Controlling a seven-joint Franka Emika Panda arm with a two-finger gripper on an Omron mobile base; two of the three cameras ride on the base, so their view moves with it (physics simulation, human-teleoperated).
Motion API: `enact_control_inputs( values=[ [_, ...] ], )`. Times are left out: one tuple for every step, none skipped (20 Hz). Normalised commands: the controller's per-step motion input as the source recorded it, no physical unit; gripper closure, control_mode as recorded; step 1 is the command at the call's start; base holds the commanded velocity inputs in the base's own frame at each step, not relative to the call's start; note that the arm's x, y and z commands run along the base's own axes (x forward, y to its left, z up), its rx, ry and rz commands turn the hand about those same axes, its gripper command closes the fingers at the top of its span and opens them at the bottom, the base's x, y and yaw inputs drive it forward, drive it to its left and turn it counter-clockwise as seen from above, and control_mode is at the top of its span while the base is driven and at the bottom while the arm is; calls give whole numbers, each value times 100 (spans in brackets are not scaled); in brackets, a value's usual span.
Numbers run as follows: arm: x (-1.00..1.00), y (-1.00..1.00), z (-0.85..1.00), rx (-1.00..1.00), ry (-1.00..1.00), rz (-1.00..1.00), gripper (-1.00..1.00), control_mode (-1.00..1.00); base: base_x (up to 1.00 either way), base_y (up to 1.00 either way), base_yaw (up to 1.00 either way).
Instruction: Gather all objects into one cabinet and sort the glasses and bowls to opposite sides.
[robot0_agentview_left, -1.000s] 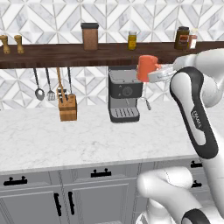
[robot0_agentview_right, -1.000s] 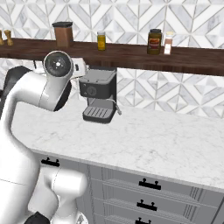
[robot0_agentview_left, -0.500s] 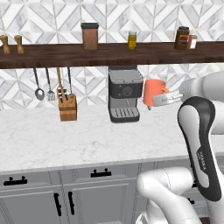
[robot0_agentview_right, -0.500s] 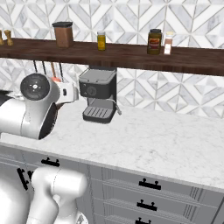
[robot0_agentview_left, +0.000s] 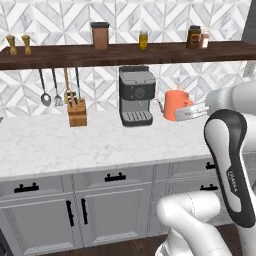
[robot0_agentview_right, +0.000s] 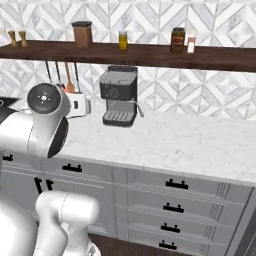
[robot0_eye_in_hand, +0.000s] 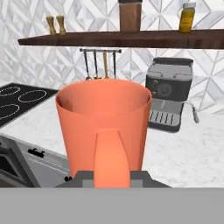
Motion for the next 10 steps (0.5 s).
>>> enact_control_inputs(
  values=[
    [0, 0, 0, 0, 0, 0, 100, 100, -100, 64, -41],
    [0, 0, 0, 0, 0, 0, 100, 100, -100, 59, -47],
    [0, 0, 0, 0, 0, 0, 100, 100, -100, 61, -51],
    [0, 0, 0, 0, 0, 0, 100, 100, -97, 77, -55],
    [0, 0, 0, 0, 0, 0, 100, 100, -86, 81, -62],
    [0, 0, 0, 0, 0, 0, 100, 100, -77, 74, -67],
    [0, 0, 0, 0, 0, 0, 100, 100, -77, 66, -69],
    [0, 0, 0, 0, 0, 0, 100, 100, -84, 59, -72],
    [0, 0, 0, 0, 0, 0, 100, 100, -87, 46, -75],
    [0, 0, 0, 0, 0, 0, 100, 100, -81, 41, -78]
  ],
)
